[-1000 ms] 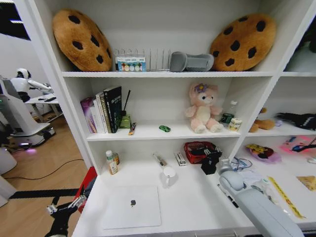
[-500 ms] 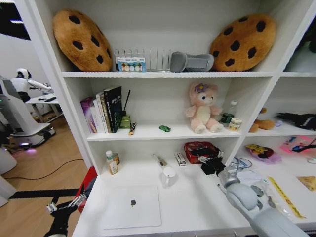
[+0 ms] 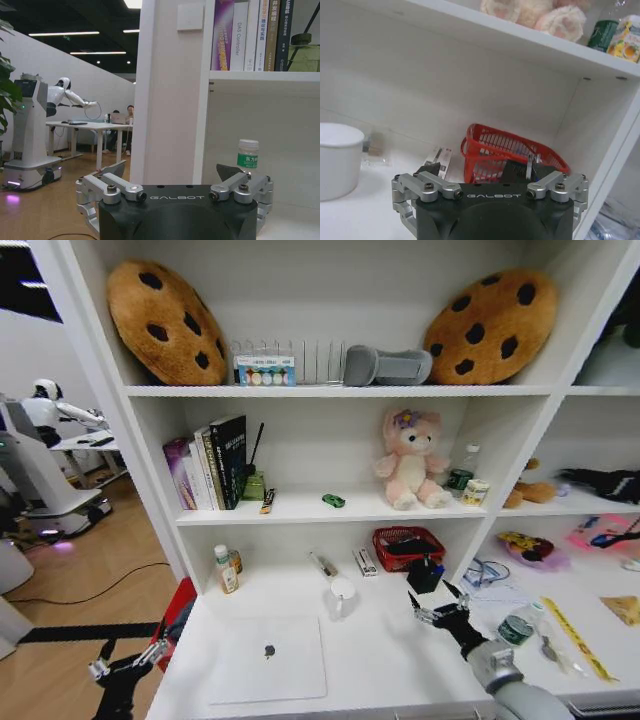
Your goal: Organize the objects on the table.
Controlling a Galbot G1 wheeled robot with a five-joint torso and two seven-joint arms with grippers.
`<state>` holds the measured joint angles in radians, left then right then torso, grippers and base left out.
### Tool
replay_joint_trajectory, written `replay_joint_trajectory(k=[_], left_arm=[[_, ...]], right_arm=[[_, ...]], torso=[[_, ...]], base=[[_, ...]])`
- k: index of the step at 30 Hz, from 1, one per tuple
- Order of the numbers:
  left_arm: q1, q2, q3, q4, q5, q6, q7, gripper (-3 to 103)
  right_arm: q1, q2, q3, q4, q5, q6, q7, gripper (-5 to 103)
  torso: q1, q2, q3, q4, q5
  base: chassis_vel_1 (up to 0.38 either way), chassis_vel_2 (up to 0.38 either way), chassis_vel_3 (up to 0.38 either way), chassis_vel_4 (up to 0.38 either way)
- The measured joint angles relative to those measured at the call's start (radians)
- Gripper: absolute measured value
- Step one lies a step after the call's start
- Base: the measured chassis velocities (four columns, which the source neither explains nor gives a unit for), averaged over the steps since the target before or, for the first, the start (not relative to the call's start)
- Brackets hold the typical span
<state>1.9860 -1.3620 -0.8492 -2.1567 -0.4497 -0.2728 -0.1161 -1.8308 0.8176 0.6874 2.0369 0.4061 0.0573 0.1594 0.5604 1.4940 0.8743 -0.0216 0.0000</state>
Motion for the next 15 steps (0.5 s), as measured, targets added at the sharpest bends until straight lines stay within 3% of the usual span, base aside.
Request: replay_joint_trajectory(k=[15], left_arm=[[0.001,0.013,-0.007,0.025,-0.011,-0.012,0.0,100]], right_arm=[[0.122,0.021,-0.077,-0.187,0.136,-0.06,-0.004,100]], torso=[[0.0,0.0,0.0,0.0002,0.0001]], base=[[0.0,0.0,0.0,0.0]])
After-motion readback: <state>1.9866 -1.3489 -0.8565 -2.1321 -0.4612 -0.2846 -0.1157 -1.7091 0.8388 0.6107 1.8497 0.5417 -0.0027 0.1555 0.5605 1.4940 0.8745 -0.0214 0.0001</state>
